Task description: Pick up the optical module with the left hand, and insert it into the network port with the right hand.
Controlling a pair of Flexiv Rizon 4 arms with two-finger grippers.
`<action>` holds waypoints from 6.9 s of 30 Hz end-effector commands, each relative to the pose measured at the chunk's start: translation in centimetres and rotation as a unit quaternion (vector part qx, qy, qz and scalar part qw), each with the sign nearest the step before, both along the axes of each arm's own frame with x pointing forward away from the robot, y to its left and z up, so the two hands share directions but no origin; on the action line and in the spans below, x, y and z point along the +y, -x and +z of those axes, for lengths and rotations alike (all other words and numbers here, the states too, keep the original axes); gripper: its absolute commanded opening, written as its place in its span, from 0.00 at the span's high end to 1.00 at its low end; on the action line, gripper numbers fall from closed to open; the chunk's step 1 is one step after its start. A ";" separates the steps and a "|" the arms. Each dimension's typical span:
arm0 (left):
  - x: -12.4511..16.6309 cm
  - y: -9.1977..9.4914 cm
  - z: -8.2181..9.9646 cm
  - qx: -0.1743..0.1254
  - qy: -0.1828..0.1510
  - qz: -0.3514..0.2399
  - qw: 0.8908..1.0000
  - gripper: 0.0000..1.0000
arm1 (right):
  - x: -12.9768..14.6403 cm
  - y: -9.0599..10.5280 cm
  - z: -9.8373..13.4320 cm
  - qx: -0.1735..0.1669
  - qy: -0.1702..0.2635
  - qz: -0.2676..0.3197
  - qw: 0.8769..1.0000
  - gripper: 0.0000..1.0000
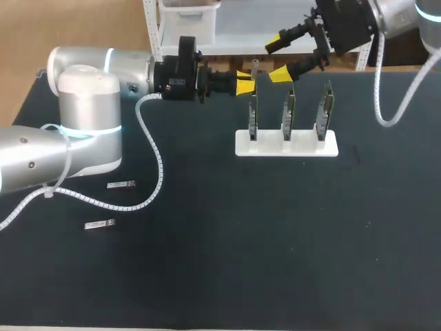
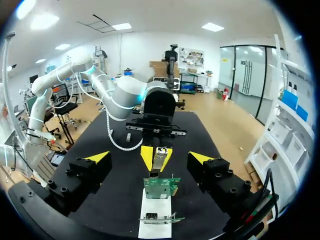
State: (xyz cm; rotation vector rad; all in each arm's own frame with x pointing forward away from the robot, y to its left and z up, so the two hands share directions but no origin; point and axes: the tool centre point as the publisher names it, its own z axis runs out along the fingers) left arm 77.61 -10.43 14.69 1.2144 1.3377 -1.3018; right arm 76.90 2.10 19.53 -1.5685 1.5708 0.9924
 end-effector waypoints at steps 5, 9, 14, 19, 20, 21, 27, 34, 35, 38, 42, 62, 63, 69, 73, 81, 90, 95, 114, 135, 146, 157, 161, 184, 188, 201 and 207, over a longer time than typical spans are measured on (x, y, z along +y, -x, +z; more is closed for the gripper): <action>0.0 0.0 0.0 0.000 0.000 0.000 1.000 1.00 | 0.8 -0.6 -0.3 0.047 0.004 0.056 0.997 0.00; 0.0 0.0 0.0 0.000 0.000 0.000 1.000 1.00 | 0.9 -0.5 -0.3 0.036 0.006 0.022 0.999 0.00; 0.0 0.0 0.0 0.000 0.000 0.000 1.000 1.00 | 0.8 -0.2 -0.1 0.024 0.008 -0.018 1.000 0.00; 0.0 0.0 0.0 0.000 0.000 0.000 1.000 1.00 | 0.9 0.2 -0.1 0.023 0.008 -0.034 0.999 0.00; 0.0 0.0 0.0 0.000 0.000 0.000 1.000 1.00 | 0.9 0.3 -0.1 0.022 0.009 -0.035 0.999 0.00; 0.0 0.0 0.0 0.000 0.000 0.000 1.000 1.00 | 0.9 0.3 -0.1 0.022 0.010 -0.035 0.999 0.00; 0.0 0.0 0.0 0.000 0.000 0.000 1.000 1.00 | 1.0 0.3 0.0 0.018 0.016 -0.045 0.999 0.00; 0.0 0.0 0.0 0.000 0.000 0.000 1.000 1.00 | 1.3 0.3 0.0 0.018 0.013 -0.050 0.999 0.00; 0.0 0.0 0.0 0.000 0.000 0.000 1.000 1.00 | 1.3 0.3 0.0 0.019 0.013 -0.048 0.999 0.00; 0.0 0.0 0.0 0.000 0.000 0.000 1.000 1.00 | 1.4 0.2 -0.1 0.022 0.014 -0.043 0.999 0.00; 0.0 0.0 0.0 0.000 0.000 0.000 1.000 1.00 | 1.5 0.1 -0.2 0.024 0.018 -0.039 0.999 0.00; 0.0 0.0 0.0 0.000 0.000 0.000 1.000 1.00 | 2.4 -0.2 -0.9 0.033 0.021 -0.022 0.999 0.00; 0.0 0.0 0.0 0.000 0.000 0.000 1.000 1.00 | 2.4 -0.3 -0.9 0.033 0.021 -0.022 0.999 0.00; 0.0 0.0 0.0 0.000 0.000 0.000 1.000 1.00 | 2.6 -0.3 -1.0 0.032 0.022 -0.022 0.999 0.00; 0.0 0.0 0.0 0.000 0.000 0.000 1.000 1.00 | 2.7 -0.3 -1.0 0.033 0.022 -0.023 0.999 0.00; 0.0 0.0 0.0 0.000 0.000 0.000 1.000 1.00 | 2.9 -0.2 -1.0 0.035 0.022 -0.022 0.999 0.04; 0.0 0.0 0.0 0.000 0.000 0.000 1.000 1.00 | 2.9 -0.2 -1.0 0.035 0.022 -0.022 0.999 1.00; 0.0 0.0 0.0 0.000 0.000 0.000 1.000 1.00 | 2.8 -0.2 -1.0 0.035 0.024 -0.023 0.999 1.00; 0.0 0.0 0.0 0.000 0.000 0.000 1.000 0.00 | 2.4 0.1 -1.1 0.032 0.026 -0.029 0.999 1.00; 2.3 0.9 -0.2 -0.030 -0.113 -0.009 0.993 0.00 | 1.7 0.1 -0.8 0.023 0.019 -0.037 0.999 1.00; 2.7 0.3 -2.2 -0.021 -0.176 -0.016 0.984 0.00 | 1.4 0.2 -0.6 0.020 0.012 -0.041 0.999 1.00; 3.2 0.1 -3.3 -0.027 -0.225 -0.027 0.974 0.00 | 1.3 0.3 -0.6 0.020 0.009 -0.045 0.999 1.00; 3.5 0.1 -3.6 -0.025 -0.237 -0.031 0.971 0.00 | 1.3 0.3 -0.7 0.021 0.010 -0.046 0.999 1.00; 3.7 0.2 -4.7 -0.019 -0.267 -0.047 0.962 0.00 | 1.3 0.4 -0.8 0.022 0.011 -0.043 0.999 1.00; 3.8 0.1 -4.7 -0.021 -0.273 -0.050 0.961 0.00 | 1.2 0.3 -0.9 0.023 0.011 -0.045 0.999 1.00; 3.4 -0.1 -4.8 -0.025 -0.276 -0.064 0.959 0.00 | 1.1 0.2 -1.0 0.025 0.011 -0.048 0.998 1.00; 3.5 -0.2 -4.9 -0.027 -0.281 -0.069 0.957 0.00 | 1.2 0.1 -1.0 0.026 0.013 -0.047 0.998 1.00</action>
